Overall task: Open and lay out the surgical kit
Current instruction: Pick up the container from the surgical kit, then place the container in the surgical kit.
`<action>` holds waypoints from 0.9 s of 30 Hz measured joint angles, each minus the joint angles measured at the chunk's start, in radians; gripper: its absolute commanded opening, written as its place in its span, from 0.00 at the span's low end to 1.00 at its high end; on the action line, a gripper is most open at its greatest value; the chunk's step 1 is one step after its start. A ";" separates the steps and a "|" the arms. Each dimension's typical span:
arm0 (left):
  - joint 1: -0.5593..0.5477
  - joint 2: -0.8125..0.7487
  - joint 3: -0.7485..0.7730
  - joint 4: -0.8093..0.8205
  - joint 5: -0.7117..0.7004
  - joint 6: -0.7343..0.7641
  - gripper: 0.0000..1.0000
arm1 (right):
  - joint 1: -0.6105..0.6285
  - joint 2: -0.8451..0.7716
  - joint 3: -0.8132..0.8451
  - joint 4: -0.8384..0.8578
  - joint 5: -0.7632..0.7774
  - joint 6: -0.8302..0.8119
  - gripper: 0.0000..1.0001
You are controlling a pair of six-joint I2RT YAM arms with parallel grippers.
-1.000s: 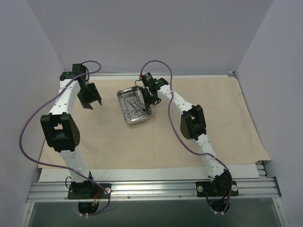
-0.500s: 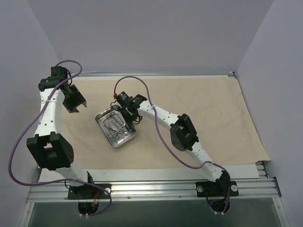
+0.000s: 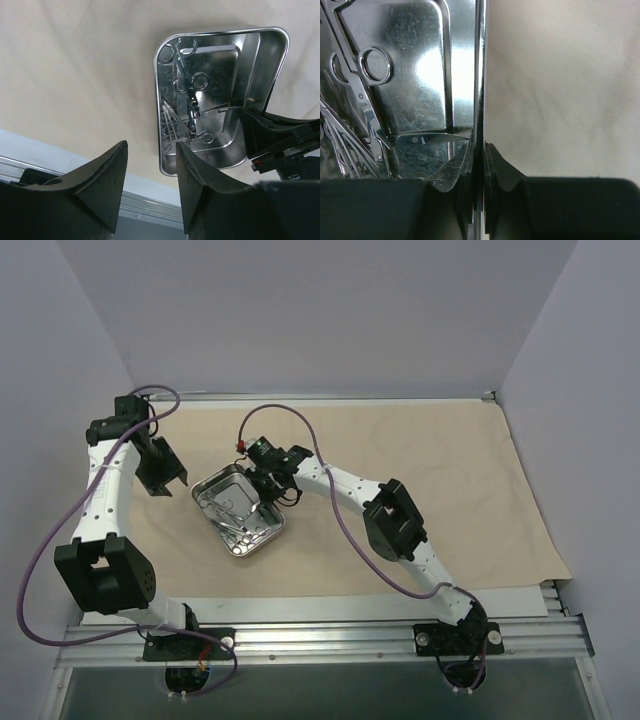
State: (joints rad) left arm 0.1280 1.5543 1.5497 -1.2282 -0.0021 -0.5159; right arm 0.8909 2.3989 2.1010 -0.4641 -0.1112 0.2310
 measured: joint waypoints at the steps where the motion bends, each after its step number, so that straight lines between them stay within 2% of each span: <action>1: 0.000 -0.002 -0.001 0.001 0.000 0.000 0.52 | 0.005 -0.002 0.000 0.009 -0.015 -0.002 0.00; 9: 0.012 -0.014 -0.052 0.014 0.017 -0.001 0.52 | 0.034 -0.003 0.022 0.031 -0.073 -0.001 0.00; 16: 0.012 -0.040 -0.178 0.029 0.087 -0.020 0.52 | 0.040 0.023 0.111 0.027 -0.071 0.011 0.00; 24: 0.013 -0.043 -0.256 0.036 0.140 -0.084 0.52 | 0.047 0.090 0.165 0.015 -0.045 0.034 0.00; 27: 0.013 -0.045 -0.269 0.047 0.158 -0.112 0.52 | 0.058 0.116 0.175 0.000 -0.031 0.035 0.05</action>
State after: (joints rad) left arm 0.1410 1.5089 1.2804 -1.1809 0.1555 -0.6277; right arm 0.9489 2.5153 2.2761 -0.4637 -0.1421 0.2665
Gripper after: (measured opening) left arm 0.520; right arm 0.096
